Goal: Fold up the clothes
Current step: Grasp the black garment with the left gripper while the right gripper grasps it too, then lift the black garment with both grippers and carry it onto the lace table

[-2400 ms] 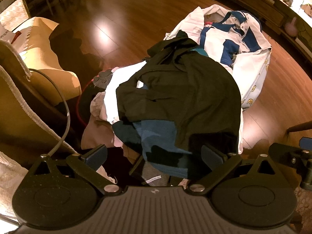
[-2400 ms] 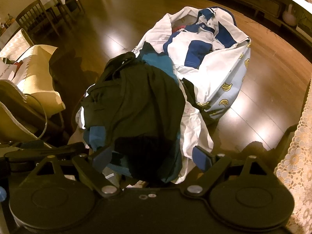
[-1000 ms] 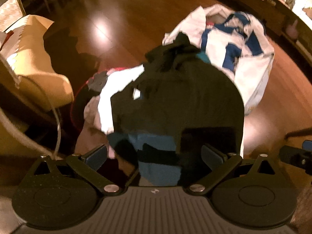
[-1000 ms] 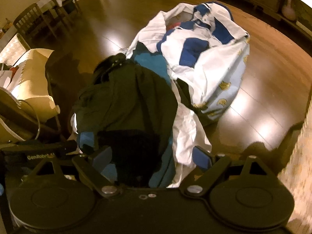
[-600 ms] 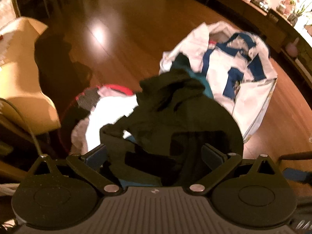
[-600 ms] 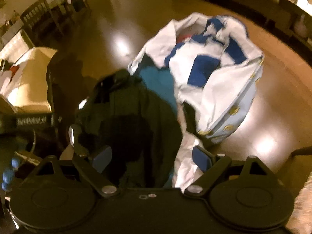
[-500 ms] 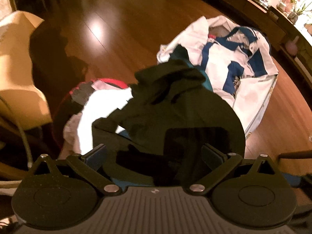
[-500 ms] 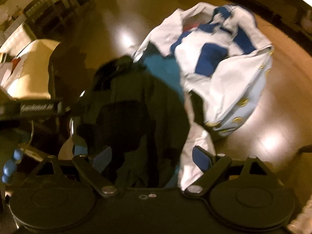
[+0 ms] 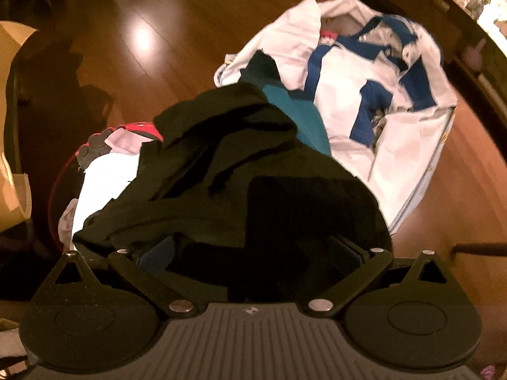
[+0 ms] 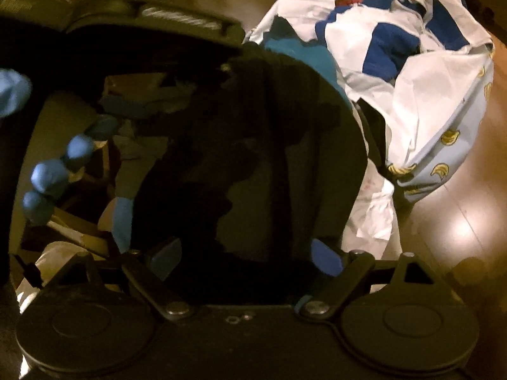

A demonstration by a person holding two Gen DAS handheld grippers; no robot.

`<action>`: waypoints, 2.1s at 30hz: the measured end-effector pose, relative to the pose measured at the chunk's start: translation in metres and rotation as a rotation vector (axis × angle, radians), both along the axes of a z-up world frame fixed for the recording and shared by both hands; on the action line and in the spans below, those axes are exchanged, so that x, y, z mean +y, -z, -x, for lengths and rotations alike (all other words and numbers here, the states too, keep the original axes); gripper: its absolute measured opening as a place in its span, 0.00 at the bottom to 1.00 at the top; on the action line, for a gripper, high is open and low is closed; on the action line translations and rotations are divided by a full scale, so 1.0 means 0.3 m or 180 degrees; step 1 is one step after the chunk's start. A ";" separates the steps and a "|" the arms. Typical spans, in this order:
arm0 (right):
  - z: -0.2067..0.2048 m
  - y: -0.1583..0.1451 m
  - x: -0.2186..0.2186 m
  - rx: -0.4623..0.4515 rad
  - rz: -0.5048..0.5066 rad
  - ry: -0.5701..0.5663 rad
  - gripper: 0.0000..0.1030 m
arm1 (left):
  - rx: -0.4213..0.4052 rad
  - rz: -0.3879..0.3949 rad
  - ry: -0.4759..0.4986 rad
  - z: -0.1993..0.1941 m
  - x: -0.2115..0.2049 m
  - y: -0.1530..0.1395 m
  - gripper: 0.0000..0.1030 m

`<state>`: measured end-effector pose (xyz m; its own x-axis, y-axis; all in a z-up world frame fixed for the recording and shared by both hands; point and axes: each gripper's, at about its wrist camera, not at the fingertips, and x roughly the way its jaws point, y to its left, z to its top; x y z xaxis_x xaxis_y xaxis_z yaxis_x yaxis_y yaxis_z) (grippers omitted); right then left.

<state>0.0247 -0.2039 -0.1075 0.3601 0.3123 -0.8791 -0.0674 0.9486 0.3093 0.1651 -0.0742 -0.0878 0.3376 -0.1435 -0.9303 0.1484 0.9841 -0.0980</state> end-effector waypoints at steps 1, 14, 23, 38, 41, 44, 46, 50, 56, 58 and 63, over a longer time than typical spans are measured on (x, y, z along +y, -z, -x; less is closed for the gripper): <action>0.001 0.004 0.004 0.0001 0.0012 -0.0014 1.00 | 0.0010 0.0001 -0.0010 -0.002 -0.004 0.008 0.97; -0.012 0.038 0.051 -0.0083 0.0229 0.0049 1.00 | 0.0002 0.0206 0.0008 -0.015 -0.003 0.021 0.93; 0.003 0.019 0.028 -0.0189 0.0149 -0.0077 1.00 | -0.0166 0.0172 0.0219 0.005 -0.041 -0.007 0.50; 0.142 -0.245 -0.176 -0.0759 -0.0159 0.0164 1.00 | -0.0555 0.0709 0.0445 0.133 0.033 -0.277 0.05; 0.178 -0.323 -0.206 -0.0880 -0.0122 0.0228 1.00 | -0.0726 0.0745 0.0564 0.180 0.012 -0.384 0.05; 0.224 -0.410 -0.229 -0.0992 -0.0014 0.0270 1.00 | -0.0881 0.0789 0.0704 0.230 -0.012 -0.496 0.05; 0.255 -0.470 -0.239 -0.1065 0.0089 0.0270 1.00 | -0.0994 0.0781 0.0811 0.270 -0.032 -0.567 0.05; 0.331 -0.622 -0.248 -0.1254 0.0356 0.0256 1.00 | -0.1175 0.0771 0.0969 0.354 -0.072 -0.697 0.05; 0.486 -0.859 -0.309 -0.1583 0.0617 0.0492 1.00 | -0.1357 0.0914 0.1273 0.525 -0.193 -0.871 0.05; 0.552 -0.924 -0.343 -0.1676 0.0687 0.0596 1.00 | -0.1420 0.0966 0.1383 0.586 -0.237 -0.930 0.05; 0.750 -1.037 -0.456 -0.1837 0.0910 0.0877 1.00 | -0.1484 0.1088 0.1725 0.757 -0.403 -1.022 0.05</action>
<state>-0.2004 -0.3407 0.2035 0.8269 -0.0723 -0.5576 0.1087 0.9935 0.0323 -0.0621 -0.1950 0.2188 0.4830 -0.6517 -0.5848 0.6984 0.6896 -0.1916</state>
